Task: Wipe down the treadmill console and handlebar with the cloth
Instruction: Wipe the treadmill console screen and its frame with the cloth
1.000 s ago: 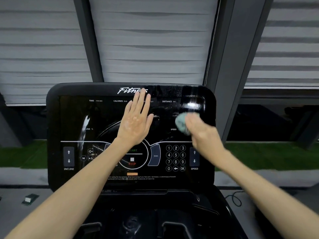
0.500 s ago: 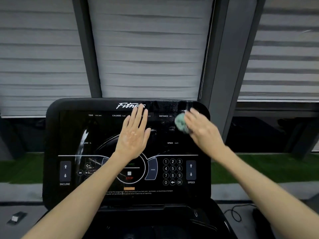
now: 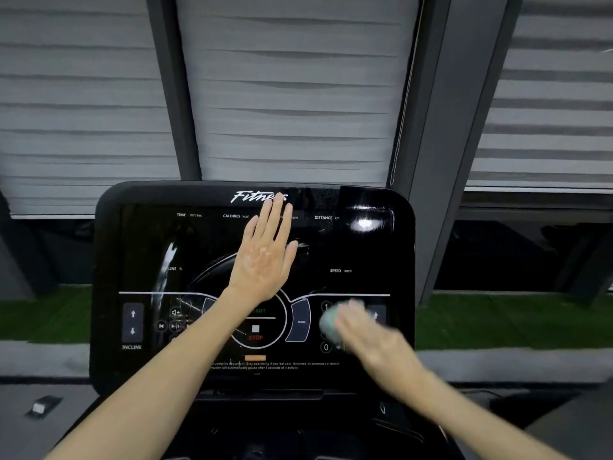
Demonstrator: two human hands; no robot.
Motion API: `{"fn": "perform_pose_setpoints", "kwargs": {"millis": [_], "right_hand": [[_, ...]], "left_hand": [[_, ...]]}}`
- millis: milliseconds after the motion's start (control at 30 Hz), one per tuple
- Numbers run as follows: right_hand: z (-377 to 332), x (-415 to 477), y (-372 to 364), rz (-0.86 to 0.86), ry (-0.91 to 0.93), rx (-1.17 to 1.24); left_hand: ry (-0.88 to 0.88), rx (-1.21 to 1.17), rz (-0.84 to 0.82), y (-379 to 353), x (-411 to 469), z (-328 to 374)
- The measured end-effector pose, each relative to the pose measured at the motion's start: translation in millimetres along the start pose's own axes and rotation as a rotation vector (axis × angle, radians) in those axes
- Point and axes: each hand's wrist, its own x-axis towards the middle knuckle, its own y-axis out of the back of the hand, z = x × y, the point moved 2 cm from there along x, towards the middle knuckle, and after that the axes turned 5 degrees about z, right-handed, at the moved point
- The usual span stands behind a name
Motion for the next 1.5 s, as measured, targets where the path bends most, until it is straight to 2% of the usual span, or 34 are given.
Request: {"fn": "perform_pose_setpoints", "kwargs": {"millis": [100,200,300,400,467,567,667,767,867,967,1067,1200,1333,1400,1500], "right_hand": [[-17.0,-38.7,-8.0,-0.102,0.193,0.004],[2.1,-8.1,0.3,-0.027,0.231,0.021],[38.5,56.2,15.7,0.119,0.053,-0.034],[73.9,124.5,31.6,0.139,-0.126,-0.136],[86.1,157.2,36.8,0.102,-0.128,-0.178],[89.6,173.4,36.7,0.112,-0.148,-0.111],[69.4,162.3,29.6,0.120,-0.181,-0.093],[30.7,124.2,11.4,0.063,-0.126,-0.072],[-15.8,66.6,-6.9,0.013,-0.017,-0.025],[-52.9,16.6,-11.7,-0.120,0.146,-0.009],[-61.4,7.8,-8.0,-0.162,0.256,-0.007],[-26.7,53.4,-2.6,-0.060,0.124,-0.013],[27.0,139.1,12.8,0.042,-0.109,-0.135],[44.1,182.8,28.1,0.089,-0.164,-0.225],[57.2,221.6,35.1,0.075,-0.233,-0.241]], "left_hand": [[-0.005,-0.009,0.002,-0.1,-0.1,-1.4],[-0.007,-0.014,0.001,0.2,0.0,-1.6],[-0.022,-0.012,-0.011,1.7,-0.1,-4.1],[-0.037,0.004,-0.015,6.2,-0.4,-10.8],[-0.022,0.011,-0.011,9.8,-1.8,-19.0],[-0.008,0.046,-0.016,13.1,-6.0,-33.9],[-0.029,0.055,-0.034,12.6,-9.7,-44.6],[-0.030,0.038,-0.043,10.9,-9.8,-45.5],[-0.014,0.026,-0.041,9.2,-10.8,-43.4],[-0.015,0.021,-0.040,10.5,-11.6,-43.4],[-0.024,0.005,-0.044,11.6,-10.5,-44.6],[-0.049,0.017,-0.049,13.5,-12.0,-52.6],[0.002,0.044,-0.059,17.0,-20.7,-68.4],[0.008,0.040,-0.065,17.8,-26.0,-76.7],[-0.007,0.016,-0.080,18.7,-28.3,-82.5]]}}
